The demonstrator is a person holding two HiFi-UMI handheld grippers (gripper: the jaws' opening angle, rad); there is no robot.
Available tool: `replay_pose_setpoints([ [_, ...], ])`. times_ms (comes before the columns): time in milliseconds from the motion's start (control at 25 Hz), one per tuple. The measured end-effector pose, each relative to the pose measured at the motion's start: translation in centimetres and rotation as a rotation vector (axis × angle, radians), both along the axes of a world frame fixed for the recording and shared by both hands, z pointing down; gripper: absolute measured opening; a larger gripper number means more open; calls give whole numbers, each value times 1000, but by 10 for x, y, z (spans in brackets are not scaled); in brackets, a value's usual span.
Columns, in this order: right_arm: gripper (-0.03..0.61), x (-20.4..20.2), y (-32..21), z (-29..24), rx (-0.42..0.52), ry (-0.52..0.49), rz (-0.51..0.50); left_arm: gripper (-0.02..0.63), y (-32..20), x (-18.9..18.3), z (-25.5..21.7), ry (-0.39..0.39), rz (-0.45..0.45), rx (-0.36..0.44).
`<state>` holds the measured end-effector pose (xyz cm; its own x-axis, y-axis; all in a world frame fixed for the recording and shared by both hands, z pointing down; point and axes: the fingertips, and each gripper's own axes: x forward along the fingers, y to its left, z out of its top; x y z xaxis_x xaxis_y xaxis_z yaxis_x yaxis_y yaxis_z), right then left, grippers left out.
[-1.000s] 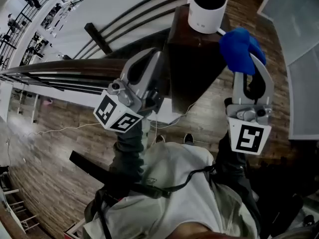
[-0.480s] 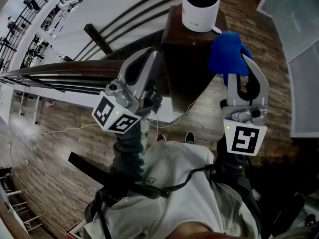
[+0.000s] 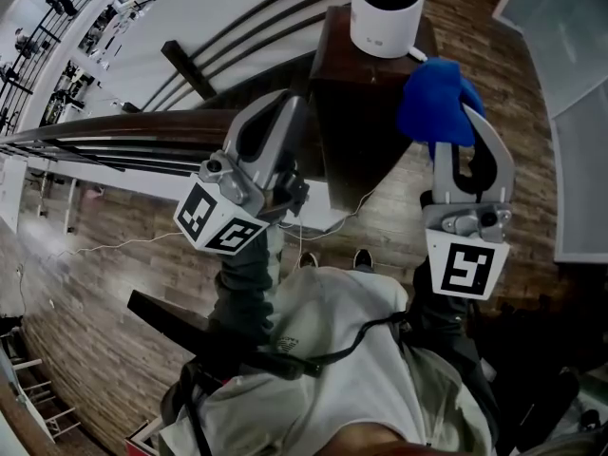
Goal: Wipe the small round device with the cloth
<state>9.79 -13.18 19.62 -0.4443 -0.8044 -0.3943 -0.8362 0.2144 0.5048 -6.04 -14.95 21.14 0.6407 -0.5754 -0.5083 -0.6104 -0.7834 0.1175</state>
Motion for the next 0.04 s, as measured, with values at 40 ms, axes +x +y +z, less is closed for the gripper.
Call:
replay_pose_setpoints([
  [40, 29, 0, 0, 0, 0, 1, 0, 2, 0, 0, 0, -1, 0, 0],
])
